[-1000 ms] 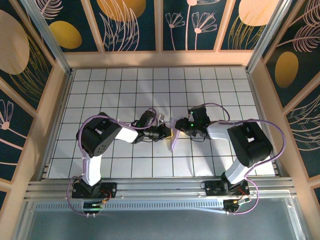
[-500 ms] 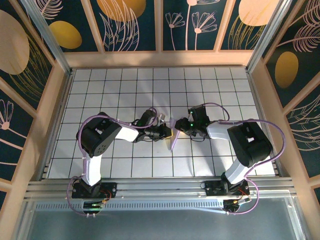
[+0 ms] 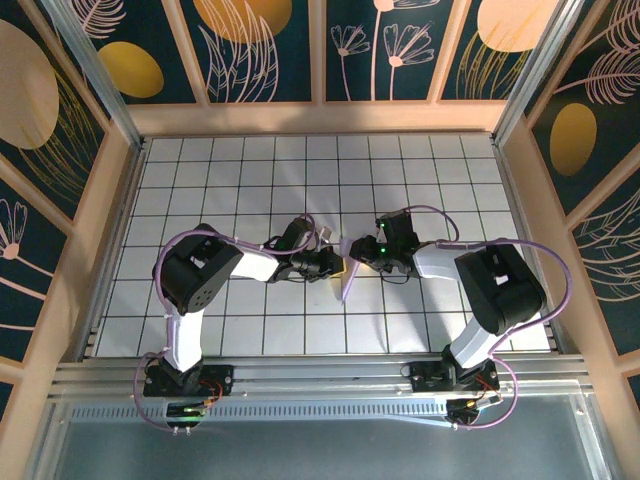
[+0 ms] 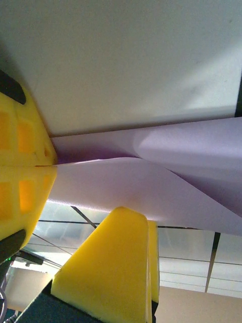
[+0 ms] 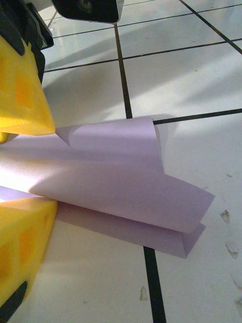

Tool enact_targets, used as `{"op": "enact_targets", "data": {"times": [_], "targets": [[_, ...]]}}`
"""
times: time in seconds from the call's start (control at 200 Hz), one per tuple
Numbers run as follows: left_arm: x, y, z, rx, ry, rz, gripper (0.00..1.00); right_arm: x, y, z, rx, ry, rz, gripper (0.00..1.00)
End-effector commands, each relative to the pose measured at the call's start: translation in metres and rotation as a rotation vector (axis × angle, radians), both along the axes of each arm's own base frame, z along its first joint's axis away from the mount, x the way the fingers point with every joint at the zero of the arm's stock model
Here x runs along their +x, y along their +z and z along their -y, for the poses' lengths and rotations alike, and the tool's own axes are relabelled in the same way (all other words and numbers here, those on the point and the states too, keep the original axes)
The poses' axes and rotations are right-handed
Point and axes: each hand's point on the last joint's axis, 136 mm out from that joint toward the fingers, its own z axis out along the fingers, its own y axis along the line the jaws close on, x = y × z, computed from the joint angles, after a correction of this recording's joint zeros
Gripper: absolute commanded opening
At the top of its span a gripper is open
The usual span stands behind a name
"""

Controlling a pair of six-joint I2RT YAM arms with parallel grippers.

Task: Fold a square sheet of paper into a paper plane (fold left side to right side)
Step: Fold the wing for the fifth time at the center of the table.

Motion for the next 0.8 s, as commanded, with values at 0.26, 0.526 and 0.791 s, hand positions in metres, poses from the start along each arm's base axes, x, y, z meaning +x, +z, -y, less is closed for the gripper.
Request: {"op": "enact_targets", "data": {"times": [0.26, 0.526, 0.791], "targets": [[0.004, -0.039, -0.021, 0.149, 0.058, -0.019, 0.0, 0.001, 0.02, 0.009, -0.044, -0.01, 0.051, 0.41], [0.004, -0.042, -0.022, 0.163, 0.062, -0.022, 0.0, 0.005, 0.038, 0.017, -0.032, -0.005, 0.099, 0.28], [0.004, -0.045, -0.027, 0.189, 0.078, -0.027, 0.0, 0.007, 0.034, 0.0, 0.017, 0.056, 0.086, 0.0]]}}
